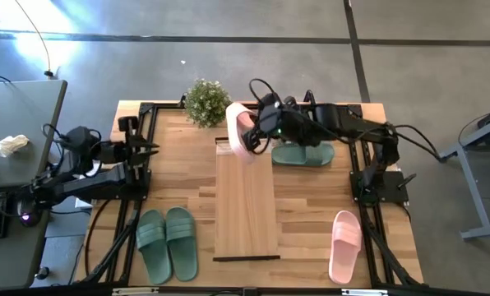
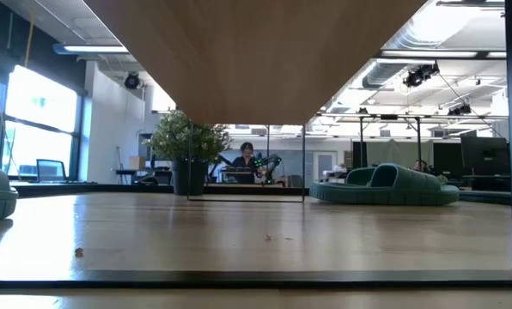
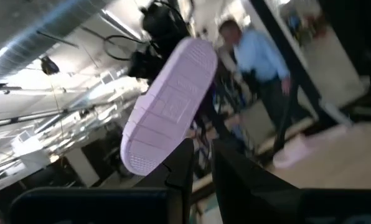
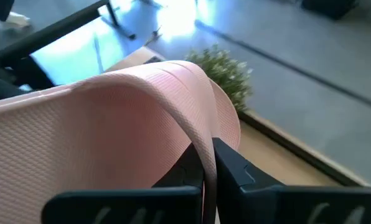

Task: Pick and place slides into the shelf
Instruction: Put the left pink slide under the shelf

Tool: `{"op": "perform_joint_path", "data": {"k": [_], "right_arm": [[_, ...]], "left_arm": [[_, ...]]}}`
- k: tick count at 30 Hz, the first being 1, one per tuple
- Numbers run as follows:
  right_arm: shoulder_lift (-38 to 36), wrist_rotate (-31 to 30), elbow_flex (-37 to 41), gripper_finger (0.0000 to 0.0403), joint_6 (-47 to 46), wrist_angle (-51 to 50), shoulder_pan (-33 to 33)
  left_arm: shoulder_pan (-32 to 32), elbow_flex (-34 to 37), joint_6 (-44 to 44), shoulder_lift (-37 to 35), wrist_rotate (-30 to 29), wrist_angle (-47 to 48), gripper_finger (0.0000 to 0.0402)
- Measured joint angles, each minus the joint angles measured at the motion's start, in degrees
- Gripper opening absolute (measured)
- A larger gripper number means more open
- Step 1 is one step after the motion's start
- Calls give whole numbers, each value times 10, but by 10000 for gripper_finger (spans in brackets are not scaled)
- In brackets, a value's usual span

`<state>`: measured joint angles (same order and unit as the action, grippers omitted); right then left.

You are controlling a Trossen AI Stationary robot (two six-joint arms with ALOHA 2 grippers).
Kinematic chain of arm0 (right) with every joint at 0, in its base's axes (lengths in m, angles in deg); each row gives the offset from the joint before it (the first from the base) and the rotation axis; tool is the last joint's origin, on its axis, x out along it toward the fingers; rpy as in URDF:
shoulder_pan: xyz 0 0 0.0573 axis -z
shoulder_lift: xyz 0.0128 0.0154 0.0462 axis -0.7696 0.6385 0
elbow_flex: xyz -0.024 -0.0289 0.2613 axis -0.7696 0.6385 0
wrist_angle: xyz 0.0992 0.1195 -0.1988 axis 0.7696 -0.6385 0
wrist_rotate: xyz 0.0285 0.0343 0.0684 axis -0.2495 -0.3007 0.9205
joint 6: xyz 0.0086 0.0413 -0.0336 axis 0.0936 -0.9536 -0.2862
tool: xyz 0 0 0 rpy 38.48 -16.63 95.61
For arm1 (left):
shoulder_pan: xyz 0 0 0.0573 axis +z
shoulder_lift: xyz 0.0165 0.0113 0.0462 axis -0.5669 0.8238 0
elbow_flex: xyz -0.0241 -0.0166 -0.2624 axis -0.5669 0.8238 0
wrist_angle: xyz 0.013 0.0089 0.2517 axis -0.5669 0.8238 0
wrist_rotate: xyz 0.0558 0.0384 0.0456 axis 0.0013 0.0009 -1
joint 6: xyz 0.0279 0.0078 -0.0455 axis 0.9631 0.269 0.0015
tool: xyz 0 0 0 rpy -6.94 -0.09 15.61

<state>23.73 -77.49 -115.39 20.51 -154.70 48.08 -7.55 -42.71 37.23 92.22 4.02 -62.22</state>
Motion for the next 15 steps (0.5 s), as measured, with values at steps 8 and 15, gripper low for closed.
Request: {"op": "perform_joint_path", "data": {"k": [8,15], "right_arm": [[0,158,-14,0,-11,18,66],[1,292,-19,0,-32,-30,103]], "left_arm": [[0,-97,116,122,-17,117,46],[0,-168,159,234,-2,166,46]]}}
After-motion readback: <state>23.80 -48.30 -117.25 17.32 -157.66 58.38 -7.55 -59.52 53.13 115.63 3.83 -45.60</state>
